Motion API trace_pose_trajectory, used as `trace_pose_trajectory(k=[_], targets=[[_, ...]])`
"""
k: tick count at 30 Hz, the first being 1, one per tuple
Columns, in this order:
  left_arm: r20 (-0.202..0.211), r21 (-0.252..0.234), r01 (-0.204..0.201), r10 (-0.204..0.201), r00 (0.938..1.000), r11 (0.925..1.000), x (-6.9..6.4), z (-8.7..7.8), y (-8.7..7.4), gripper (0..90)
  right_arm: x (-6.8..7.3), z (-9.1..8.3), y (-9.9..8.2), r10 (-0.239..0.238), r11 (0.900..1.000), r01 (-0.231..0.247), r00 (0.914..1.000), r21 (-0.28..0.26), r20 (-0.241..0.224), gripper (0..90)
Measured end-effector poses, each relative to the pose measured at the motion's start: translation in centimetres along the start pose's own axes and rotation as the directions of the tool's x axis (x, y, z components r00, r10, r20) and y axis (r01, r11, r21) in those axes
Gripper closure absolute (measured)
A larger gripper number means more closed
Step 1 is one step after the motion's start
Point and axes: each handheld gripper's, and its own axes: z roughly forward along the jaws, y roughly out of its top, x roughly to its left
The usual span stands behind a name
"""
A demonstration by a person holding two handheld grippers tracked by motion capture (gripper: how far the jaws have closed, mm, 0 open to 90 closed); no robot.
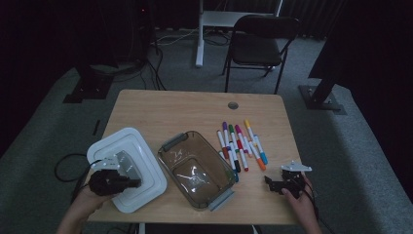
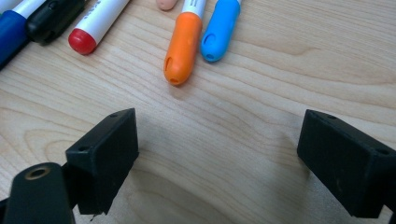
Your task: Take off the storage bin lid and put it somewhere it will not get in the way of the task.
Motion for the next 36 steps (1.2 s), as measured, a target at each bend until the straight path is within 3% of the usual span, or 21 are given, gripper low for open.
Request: trace_pose_trajectory(k=[6, 14, 19, 23, 25, 28, 32, 36], targets=[[0.045, 0.006, 0.027, -0.027, 0.9986, 0.9996, 1.9, 1.9, -0.5, 86.6, 0.0, 0.0, 0.0, 0.000, 1.0000, 0.000, 1.0000, 0.000, 0.000, 12.2], [0.008, -0.073, -0.038, 0.038, 0.9992, 0.9966, 3.9, 3.3, -1.7, 77.4, 0.0, 0.0, 0.0, 0.000, 1.0000, 0.000, 1.0000, 0.001, 0.000, 12.1], [-0.004, -0.085, -0.028, 0.027, 0.9996, 0.9960, 5.2, 4.4, -2.1, 71.0, 0.0, 0.0, 0.0, 0.001, 1.0000, -0.001, 1.0000, 0.000, 0.000, 12.1], [-0.069, -0.095, -0.037, 0.031, 0.9971, 0.9948, 5.9, 4.9, -2.3, 66.1, 0.0, 0.0, 0.0, 0.001, 1.0000, -0.001, 1.0000, 0.001, 0.000, 12.2], [-0.139, -0.089, -0.060, 0.047, 0.9892, 0.9943, 6.2, 5.2, -2.4, 62.9, 0.0, 0.0, 0.0, 0.001, 1.0000, -0.001, 1.0000, 0.000, 0.000, 12.2], [-0.206, -0.104, -0.081, 0.059, 0.9768, 0.9913, 6.3, 5.4, -2.6, 60.5, 0.0, 0.0, 0.0, 0.001, 1.0000, -0.001, 1.0000, 0.001, 0.000, 12.1], [-0.241, -0.119, -0.053, 0.023, 0.9703, 0.9915, 6.5, 5.4, -2.7, 49.4, 0.0, 0.0, 0.0, 0.001, 1.0000, -0.001, 1.0000, 0.000, 0.000, 12.1], [-0.233, -0.140, -0.005, -0.028, 0.9722, 0.9901, 6.6, 4.9, -3.2, 45.5, 0.0, 0.0, 0.0, 0.001, 1.0000, -0.001, 1.0000, 0.000, 0.000, 12.1]])
